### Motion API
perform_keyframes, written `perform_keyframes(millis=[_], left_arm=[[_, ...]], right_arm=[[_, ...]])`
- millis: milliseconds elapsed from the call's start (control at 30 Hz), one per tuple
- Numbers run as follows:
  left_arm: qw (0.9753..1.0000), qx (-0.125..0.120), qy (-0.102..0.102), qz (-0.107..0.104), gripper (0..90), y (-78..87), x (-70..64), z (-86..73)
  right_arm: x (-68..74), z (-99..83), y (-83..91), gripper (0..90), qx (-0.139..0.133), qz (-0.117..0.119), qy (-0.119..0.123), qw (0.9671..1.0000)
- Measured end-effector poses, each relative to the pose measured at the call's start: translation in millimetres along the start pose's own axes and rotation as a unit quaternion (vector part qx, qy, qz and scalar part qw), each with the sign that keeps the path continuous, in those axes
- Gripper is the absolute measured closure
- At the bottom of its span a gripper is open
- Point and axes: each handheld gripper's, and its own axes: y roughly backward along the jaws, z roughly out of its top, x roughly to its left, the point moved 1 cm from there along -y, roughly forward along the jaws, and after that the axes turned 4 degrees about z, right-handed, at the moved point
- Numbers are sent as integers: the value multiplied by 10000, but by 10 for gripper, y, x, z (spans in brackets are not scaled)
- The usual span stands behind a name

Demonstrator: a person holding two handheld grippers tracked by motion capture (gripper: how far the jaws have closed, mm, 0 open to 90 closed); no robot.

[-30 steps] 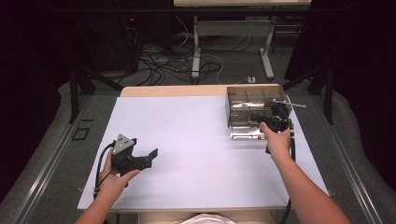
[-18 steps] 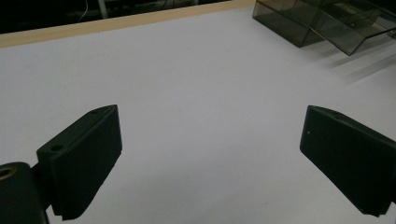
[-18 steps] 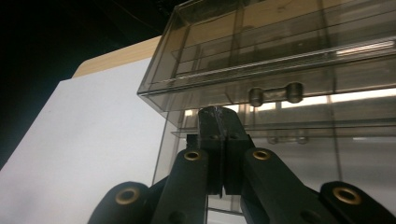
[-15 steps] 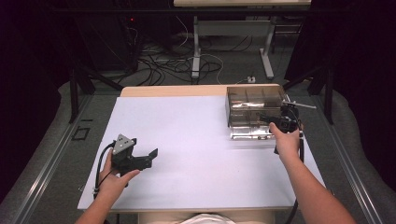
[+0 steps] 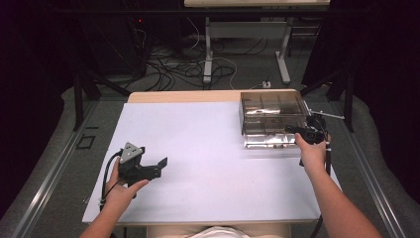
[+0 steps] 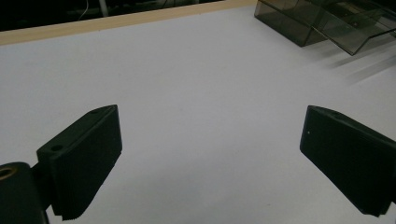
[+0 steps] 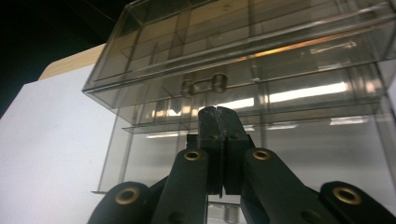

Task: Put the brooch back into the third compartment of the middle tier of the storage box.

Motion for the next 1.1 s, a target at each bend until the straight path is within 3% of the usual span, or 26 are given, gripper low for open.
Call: perform_keyframes(millis=[67,100,233,300,333,400,500,533,633,667,700,767,1000,1067,1100], left_arm=[[10000,11,-30,14,58,1,1,0],[10000,10,-30,14,58,0,0,0],[10000,11,-26,11,58,-1,-4,-1],[10000,14,-28,15,58,1,-3,-1],[10000,12,-30,16,58,1,-2,-1],[10000,7,-3,-1,58,0,-7,-1],[10000,8,-2,-2,58,0,-8,-2],[10000,12,-3,-1,58,1,-8,-2],[10000,13,-27,13,58,5,-9,-2],[10000,9,-26,15,58,6,-12,-1],[10000,2,-23,17,58,7,-14,-1],[10000,-3,-19,16,58,6,-16,0],[10000,-2,-38,23,58,15,-16,-3],[10000,-10,-30,27,58,18,-15,-4],[10000,-10,-32,28,58,19,-15,-4]], right_arm=[[-28,2,18,900,89,-89,-73,9999],[-56,-2,-1,900,-94,-53,-33,9999],[-110,5,21,900,-86,-128,-136,9998],[-137,8,45,900,32,-216,-139,9997],[-154,2,32,900,-105,-184,-154,9997],[-189,-6,41,900,-99,-221,-140,9996],[-231,-10,67,900,71,-298,-188,9994],[-251,-18,48,900,-101,-309,-181,9993],[-280,-21,56,900,-92,-341,-288,9990],[-299,-26,59,900,-102,-345,-225,9991],[-294,-21,74,900,16,-399,-287,9988],[-307,-25,66,900,-111,-369,-268,9989],[-303,-18,69,900,-147,-370,-277,9988],[-309,-15,79,900,14,-433,-235,9988],[-309,-20,61,900,-94,-408,-256,9988]])
